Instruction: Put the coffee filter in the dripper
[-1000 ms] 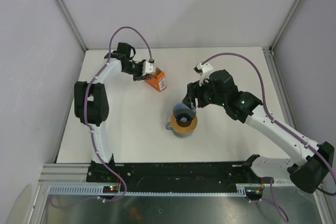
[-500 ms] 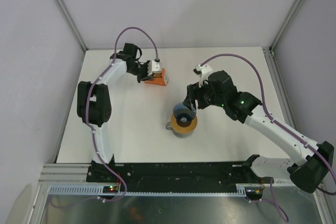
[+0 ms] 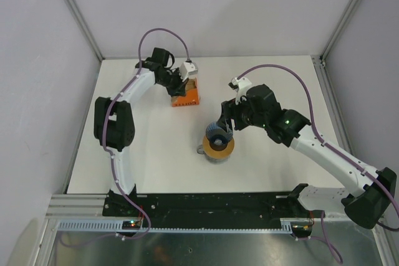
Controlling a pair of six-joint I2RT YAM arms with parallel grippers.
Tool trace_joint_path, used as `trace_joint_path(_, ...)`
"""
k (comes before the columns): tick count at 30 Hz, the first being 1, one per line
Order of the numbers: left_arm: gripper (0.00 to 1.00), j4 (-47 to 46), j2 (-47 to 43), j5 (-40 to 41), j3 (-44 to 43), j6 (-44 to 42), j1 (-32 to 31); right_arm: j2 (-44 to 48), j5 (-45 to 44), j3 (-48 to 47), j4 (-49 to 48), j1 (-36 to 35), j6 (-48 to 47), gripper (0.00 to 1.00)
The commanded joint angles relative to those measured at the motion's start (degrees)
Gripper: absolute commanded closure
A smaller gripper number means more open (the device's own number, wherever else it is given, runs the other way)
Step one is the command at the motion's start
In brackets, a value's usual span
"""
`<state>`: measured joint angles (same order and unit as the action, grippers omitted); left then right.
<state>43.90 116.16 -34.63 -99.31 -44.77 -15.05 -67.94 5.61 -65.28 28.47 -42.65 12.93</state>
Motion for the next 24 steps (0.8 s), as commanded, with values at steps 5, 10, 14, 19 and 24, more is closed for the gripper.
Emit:
trace_joint_path(5,1.0,0.5,-4.2,-1.7,2.5,5.7,-0.4,-0.1,-0.3,-1.5,-0.6,-0.6,-0.7,0.31)
trace_joint_path(10,1.0,0.5,-5.5,-3.5,3.3,7.0,-0.4,-0.1,-0.3,-1.5,-0.6,-0.7,-0.7,0.31)
trace_joint_path(14,0.79,0.5,-5.7,-3.3,3.2,7.8,-0.5,-0.5,0.2,-1.5,-0.8,-0.7,-0.8,0.31)
trace_joint_path(19,0.63,0.3,-5.9,-2.1,1.7,7.8,-0.5,-0.6,0.8,-1.5,-1.2,-0.8,-0.8,0.31)
trace_joint_path(24,0.58,0.3,-7.0,-2.4,2.8,7.3,-0.7,-0.4,0.6,-1.5,-1.2,-0.8,-0.8,0.31)
